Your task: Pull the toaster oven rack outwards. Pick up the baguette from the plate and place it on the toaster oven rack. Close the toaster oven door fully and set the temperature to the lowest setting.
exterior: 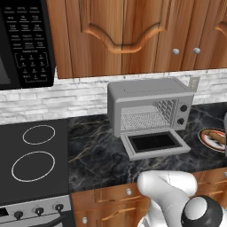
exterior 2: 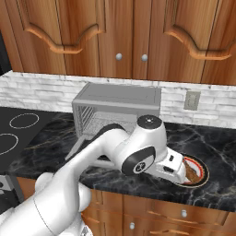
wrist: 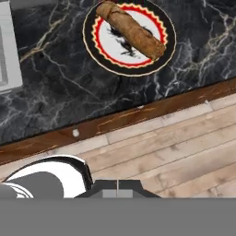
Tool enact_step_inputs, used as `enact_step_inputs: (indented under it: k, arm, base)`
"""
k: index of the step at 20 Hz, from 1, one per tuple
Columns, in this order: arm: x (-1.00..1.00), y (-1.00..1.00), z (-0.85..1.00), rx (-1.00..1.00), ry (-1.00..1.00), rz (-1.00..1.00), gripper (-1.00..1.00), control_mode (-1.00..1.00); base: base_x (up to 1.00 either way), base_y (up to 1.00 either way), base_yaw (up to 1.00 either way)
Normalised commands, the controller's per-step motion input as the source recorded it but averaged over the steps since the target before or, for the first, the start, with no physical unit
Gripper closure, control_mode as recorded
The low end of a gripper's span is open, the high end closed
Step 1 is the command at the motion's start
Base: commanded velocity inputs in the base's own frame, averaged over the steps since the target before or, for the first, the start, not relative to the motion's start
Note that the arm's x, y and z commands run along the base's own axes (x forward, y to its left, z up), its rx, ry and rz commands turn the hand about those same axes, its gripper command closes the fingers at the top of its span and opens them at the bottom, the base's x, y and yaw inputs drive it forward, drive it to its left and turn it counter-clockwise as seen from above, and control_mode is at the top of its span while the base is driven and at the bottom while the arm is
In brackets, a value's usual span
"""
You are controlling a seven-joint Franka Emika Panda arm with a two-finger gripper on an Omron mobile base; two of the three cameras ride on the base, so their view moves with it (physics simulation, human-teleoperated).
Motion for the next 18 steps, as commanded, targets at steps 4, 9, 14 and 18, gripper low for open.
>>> enact_step_inputs:
  k: [4,9,14,18]
  arm:
    - [-0.07,-0.18,-0.12,-0.16,-0.21,0.61,1.00,-1.00]
    - [0.00,-0.37,0.01,-0.07,-0.11,0.47,1.00,-1.00]
    - [0.02,-0.22,0.16,-0.02,0.04,0.22,1.00,-1.00]
    - [0.30,-0.06,0.14,0.00,0.20,0.02,1.00,-1.00]
  base:
    - [0.00,0.00,0.00]
    - [0.00,0.00,0.00]
    - [0.00,0.00,0.00]
    - [0.00,0.00,0.00]
